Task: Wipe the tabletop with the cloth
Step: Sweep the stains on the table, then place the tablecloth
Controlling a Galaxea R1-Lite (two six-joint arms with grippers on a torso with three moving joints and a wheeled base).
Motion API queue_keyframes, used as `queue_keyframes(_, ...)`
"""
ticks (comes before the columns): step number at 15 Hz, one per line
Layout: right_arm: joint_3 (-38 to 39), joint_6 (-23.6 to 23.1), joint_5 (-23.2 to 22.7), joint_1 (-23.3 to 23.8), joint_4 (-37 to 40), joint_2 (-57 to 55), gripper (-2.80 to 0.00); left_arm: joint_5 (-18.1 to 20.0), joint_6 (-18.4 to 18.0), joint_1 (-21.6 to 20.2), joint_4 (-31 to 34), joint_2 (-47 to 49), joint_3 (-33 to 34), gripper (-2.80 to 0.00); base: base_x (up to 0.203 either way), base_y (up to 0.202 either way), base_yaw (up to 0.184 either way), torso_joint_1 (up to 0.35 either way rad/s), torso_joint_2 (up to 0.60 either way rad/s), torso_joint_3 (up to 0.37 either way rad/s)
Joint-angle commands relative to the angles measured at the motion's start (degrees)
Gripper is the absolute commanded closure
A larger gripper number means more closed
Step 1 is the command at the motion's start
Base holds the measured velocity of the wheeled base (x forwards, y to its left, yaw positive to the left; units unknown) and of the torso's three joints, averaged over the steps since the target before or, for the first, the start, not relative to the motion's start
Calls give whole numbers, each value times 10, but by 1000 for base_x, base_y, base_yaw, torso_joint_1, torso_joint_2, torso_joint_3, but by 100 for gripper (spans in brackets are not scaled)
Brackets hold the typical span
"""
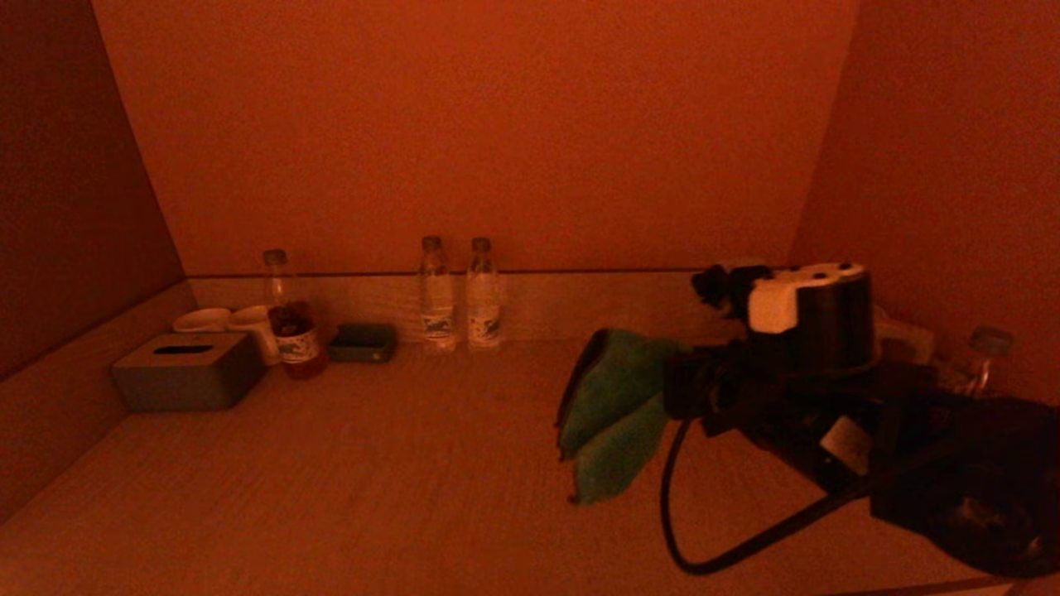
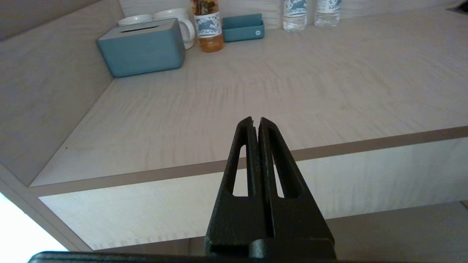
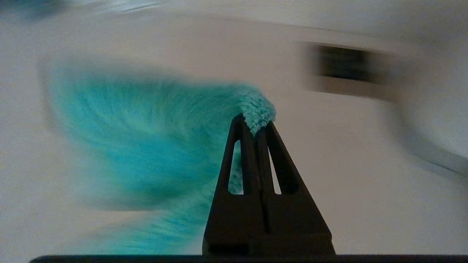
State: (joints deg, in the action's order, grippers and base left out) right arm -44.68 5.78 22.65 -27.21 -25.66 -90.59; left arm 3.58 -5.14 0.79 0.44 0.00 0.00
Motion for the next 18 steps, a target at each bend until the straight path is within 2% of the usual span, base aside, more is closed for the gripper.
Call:
queue_keyframes(1, 11, 0, 2, 86, -2, 31, 0, 0, 0, 0, 0, 0, 0, 0, 0, 0, 0, 0, 0, 0)
queue_keyframes(2, 12, -1, 3, 98, -2, 34, 0, 0, 0, 0, 0, 0, 0, 0, 0, 0, 0, 0, 0, 0)
queue_keyframes(5, 8, -6, 3, 183, -2, 32, 0, 0, 0, 0, 0, 0, 0, 0, 0, 0, 0, 0, 0, 0)
queue_keyframes(8, 8, -36, 3, 230, -2, 28, 0, 0, 0, 0, 0, 0, 0, 0, 0, 0, 0, 0, 0, 0)
queue_keyframes(10, 8, -49, 4, 241, -2, 27, 0, 0, 0, 0, 0, 0, 0, 0, 0, 0, 0, 0, 0, 0)
queue_keyframes(18, 30, -48, 19, 242, -2, 33, 0, 0, 0, 0, 0, 0, 0, 0, 0, 0, 0, 0, 0, 0)
